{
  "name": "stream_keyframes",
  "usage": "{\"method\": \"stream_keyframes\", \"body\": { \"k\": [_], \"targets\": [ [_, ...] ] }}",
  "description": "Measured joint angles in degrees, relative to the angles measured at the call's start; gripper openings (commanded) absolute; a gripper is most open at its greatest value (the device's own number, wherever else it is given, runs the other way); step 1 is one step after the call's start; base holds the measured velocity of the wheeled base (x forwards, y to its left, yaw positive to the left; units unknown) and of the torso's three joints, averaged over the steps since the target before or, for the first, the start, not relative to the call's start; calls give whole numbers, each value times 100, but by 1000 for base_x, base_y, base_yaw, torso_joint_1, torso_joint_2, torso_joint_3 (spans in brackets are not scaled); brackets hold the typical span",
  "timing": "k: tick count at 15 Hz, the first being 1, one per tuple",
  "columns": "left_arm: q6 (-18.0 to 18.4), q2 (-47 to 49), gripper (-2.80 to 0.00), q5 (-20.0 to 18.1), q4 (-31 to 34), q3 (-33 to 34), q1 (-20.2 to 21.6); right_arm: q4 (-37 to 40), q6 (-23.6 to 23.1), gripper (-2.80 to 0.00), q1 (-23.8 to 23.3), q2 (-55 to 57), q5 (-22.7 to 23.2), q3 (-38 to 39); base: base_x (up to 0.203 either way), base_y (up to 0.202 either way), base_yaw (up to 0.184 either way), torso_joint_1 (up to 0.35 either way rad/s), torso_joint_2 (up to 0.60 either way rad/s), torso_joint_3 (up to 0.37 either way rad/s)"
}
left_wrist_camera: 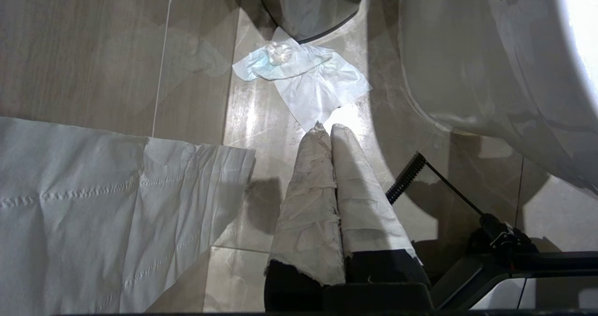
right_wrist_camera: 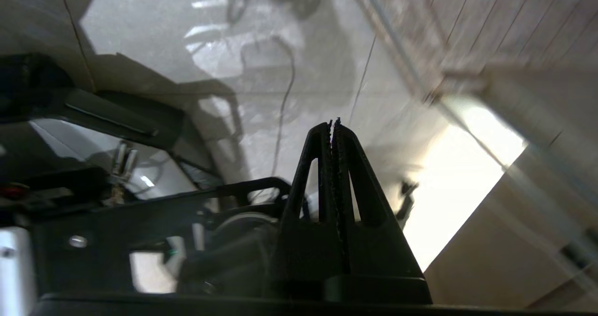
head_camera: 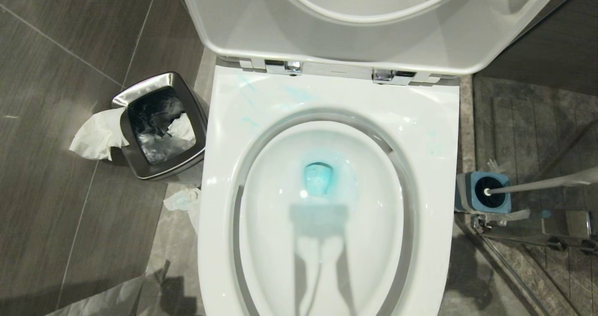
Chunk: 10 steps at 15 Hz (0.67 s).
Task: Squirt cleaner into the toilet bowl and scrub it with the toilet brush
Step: Scrub the toilet bowl
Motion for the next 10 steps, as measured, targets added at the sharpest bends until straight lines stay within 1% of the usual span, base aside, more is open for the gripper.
{"method": "stream_keyframes", "body": {
  "k": [1,2,3,4,5,7,9,10],
  "targets": [
    [-4,0,-280,2,0,0,0,-45,156,-280,-2,109,-19,34,0,0,0,0,0,0],
    [-2,0,-280,0,0,0,1,-140,183,-280,-2,172,-17,70,0,0,0,0,0,0],
    [0,0,-280,2,0,0,1,-237,128,-280,-44,200,1,144,0,0,0,0,0,0],
    [-1,0,-280,2,2,0,1,-388,-24,-280,-192,205,41,232,0,0,0,0,0,0],
    [-2,0,-280,1,2,0,1,-632,-286,-280,-458,194,182,352,0,0,0,0,0,0],
    [0,0,-280,1,2,0,1,-1505,-989,-280,-1065,136,751,800,0,0,0,0,0,0],
    [-2,0,-280,1,2,0,1,-2853,-1662,-280,-1498,127,1461,1513,0,0,0,0,0,0],
    [-1,0,-280,0,2,0,1,-3582,-1825,-280,-1618,173,1728,1896,0,0,0,0,0,0]
  ]
}}
